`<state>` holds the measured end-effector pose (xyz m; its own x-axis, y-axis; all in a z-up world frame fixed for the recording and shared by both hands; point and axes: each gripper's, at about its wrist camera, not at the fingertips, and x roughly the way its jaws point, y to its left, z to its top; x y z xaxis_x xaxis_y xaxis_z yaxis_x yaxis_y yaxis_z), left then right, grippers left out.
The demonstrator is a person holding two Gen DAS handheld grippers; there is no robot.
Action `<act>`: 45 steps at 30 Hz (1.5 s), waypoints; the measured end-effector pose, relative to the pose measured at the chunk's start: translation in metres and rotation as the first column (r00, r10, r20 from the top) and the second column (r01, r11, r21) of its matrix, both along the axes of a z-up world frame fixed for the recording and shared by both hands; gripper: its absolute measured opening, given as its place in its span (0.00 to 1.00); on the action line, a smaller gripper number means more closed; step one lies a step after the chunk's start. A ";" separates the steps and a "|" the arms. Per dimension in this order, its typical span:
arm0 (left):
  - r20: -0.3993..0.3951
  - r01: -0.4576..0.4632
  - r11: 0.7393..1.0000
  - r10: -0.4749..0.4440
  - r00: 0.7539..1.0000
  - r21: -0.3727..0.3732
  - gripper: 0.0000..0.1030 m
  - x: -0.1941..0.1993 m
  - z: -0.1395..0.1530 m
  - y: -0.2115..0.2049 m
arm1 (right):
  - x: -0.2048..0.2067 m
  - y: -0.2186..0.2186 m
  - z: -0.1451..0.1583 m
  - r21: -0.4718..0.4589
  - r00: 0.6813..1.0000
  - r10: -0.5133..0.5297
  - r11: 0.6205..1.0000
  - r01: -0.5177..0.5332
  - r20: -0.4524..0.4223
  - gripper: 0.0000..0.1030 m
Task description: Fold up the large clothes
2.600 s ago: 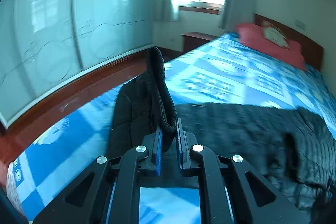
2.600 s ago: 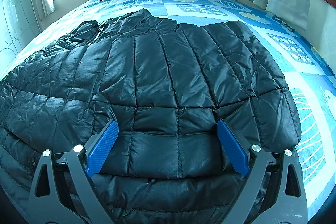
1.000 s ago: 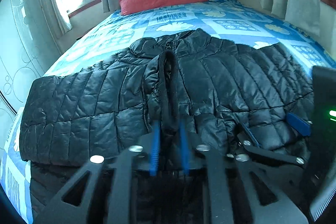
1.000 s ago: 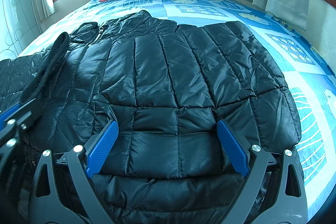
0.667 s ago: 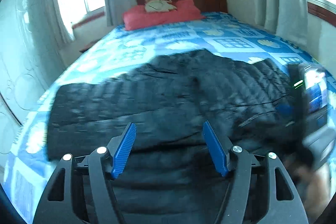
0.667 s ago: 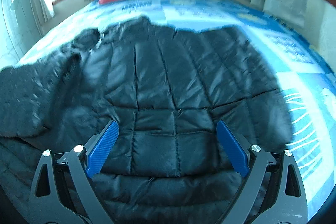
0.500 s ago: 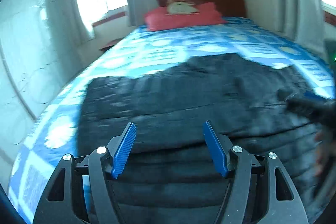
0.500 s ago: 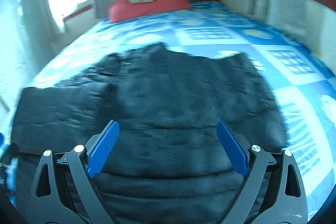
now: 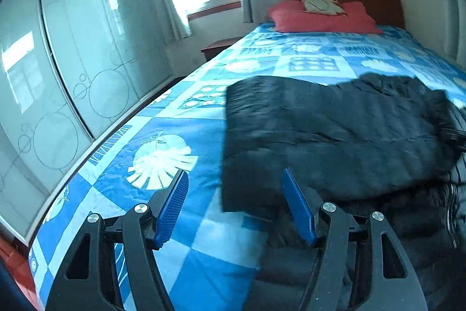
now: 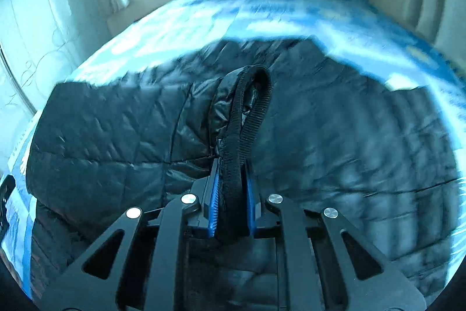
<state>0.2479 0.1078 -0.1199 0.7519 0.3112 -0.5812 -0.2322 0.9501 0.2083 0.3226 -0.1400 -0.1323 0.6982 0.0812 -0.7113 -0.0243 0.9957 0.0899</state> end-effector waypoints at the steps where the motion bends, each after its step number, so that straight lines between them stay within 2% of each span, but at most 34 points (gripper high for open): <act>1: 0.004 -0.008 1.000 0.008 1.000 -0.010 0.64 0.003 0.001 0.003 | -0.003 -0.010 0.004 -0.014 1.000 -0.019 1.000 0.020 0.017 0.14; 5: -0.002 0.007 0.999 -0.007 1.000 -0.049 0.64 0.016 0.001 0.000 | -0.015 -0.057 0.014 -0.108 0.993 -0.110 0.988 0.115 0.050 0.14; 9: -0.009 0.043 0.998 -0.043 0.999 -0.041 0.64 0.030 -0.001 -0.019 | -0.019 -0.102 0.011 -0.134 0.980 -0.198 0.971 0.201 0.033 0.14; 14: -0.038 0.057 0.998 -0.057 0.998 -0.017 0.64 0.048 -0.012 -0.040 | -0.023 -0.152 -0.024 -0.131 0.959 -0.275 0.955 0.264 -0.069 0.15; 16: -0.060 0.054 0.999 -0.054 0.997 -0.003 0.64 0.056 -0.018 -0.044 | -0.029 -0.162 -0.039 -0.100 0.957 -0.274 0.959 0.264 -0.094 0.15; 23: -0.117 0.049 0.998 -0.045 0.992 0.031 0.64 0.073 -0.034 -0.046 | -0.033 -0.164 -0.048 -0.114 0.962 -0.261 0.961 0.251 -0.078 0.16; 26: -0.112 0.073 0.997 -0.070 0.991 0.020 0.64 0.063 -0.027 -0.042 | -0.035 -0.164 -0.046 -0.101 0.964 -0.255 0.964 0.247 -0.073 0.15; 30: -0.077 0.085 0.995 -0.088 0.993 -0.047 0.64 0.057 -0.007 -0.030 | -0.046 -0.164 -0.039 -0.098 0.964 -0.256 0.964 0.249 -0.070 0.17; 35: -0.025 0.074 0.997 -0.074 0.997 0.015 0.64 0.070 0.010 -0.024 | -0.048 -0.160 -0.032 -0.151 0.960 -0.271 0.954 0.258 -0.069 0.17; 39: -0.050 0.071 0.997 -0.072 0.996 -0.020 0.64 0.086 0.007 -0.016 | -0.045 -0.159 -0.031 -0.167 0.961 -0.262 0.955 0.244 -0.092 0.19; 40: -0.056 0.084 0.996 -0.084 0.995 -0.017 0.64 0.090 0.007 -0.018 | -0.046 -0.160 -0.027 -0.165 0.958 -0.273 0.952 0.256 -0.088 0.24; 41: -0.057 0.094 0.996 -0.094 0.994 -0.004 0.64 0.092 0.006 -0.022 | -0.049 -0.159 -0.020 -0.168 0.951 -0.302 0.943 0.287 -0.069 0.35; 43: -0.057 0.122 0.992 -0.120 0.991 0.041 0.64 0.099 0.004 -0.033 | -0.055 -0.155 0.000 -0.136 0.944 -0.330 0.935 0.326 -0.001 0.46; 45: -0.066 0.149 0.986 -0.145 0.987 0.074 0.64 0.109 0.000 -0.043 | -0.053 -0.146 0.013 -0.081 0.954 -0.298 0.951 0.300 0.027 0.46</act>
